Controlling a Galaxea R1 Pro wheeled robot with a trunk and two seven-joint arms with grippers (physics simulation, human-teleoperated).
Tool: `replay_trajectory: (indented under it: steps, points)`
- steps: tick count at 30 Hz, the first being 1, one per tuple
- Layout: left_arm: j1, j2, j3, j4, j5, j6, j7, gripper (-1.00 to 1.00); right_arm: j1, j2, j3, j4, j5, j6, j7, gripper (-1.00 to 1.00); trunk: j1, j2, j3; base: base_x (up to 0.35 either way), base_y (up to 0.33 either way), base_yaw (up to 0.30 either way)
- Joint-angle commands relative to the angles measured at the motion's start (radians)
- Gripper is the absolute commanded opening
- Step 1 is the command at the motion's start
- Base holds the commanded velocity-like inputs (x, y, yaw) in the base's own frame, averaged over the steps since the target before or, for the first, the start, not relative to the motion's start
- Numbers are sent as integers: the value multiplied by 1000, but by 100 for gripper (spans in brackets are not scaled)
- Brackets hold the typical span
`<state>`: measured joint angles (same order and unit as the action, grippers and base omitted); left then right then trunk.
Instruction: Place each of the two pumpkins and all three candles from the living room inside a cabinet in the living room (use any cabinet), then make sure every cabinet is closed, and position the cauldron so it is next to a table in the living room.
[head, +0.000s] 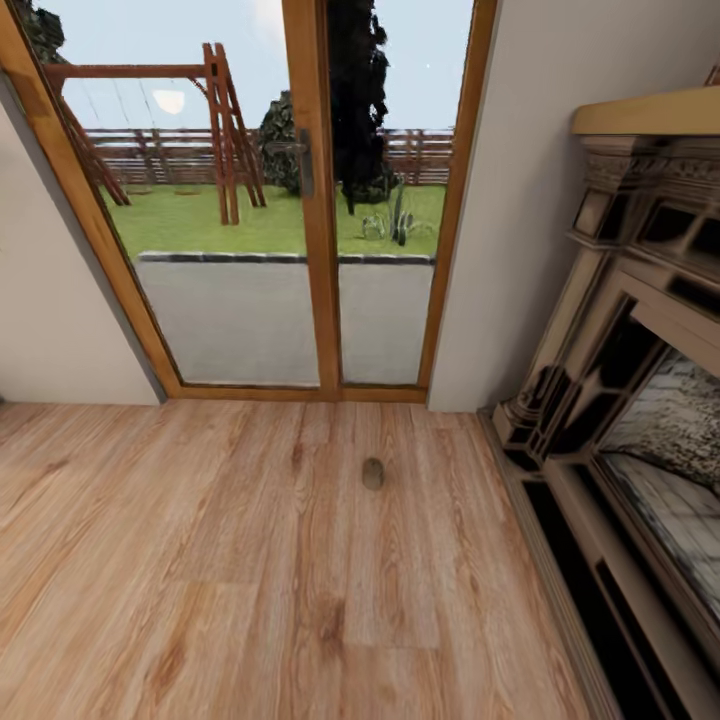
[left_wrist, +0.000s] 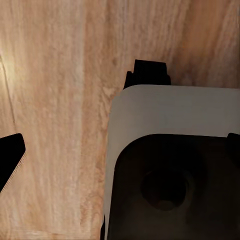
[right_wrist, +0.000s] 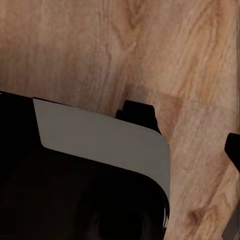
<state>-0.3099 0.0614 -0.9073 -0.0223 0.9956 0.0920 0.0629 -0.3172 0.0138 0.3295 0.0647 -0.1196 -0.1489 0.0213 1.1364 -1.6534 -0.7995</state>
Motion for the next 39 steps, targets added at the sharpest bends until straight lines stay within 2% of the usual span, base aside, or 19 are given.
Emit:
replay_trajectory:
  steps: [1,39]
  points:
    - [0,0,0,0,0,0,0,100,0,0,0,0,0,0,0,100,0,0,0,333,0,0]
    - [0,0,1,1,0,0,0,100,0,0,0,1,5,0,0,100,0,0,0,317,0,0]
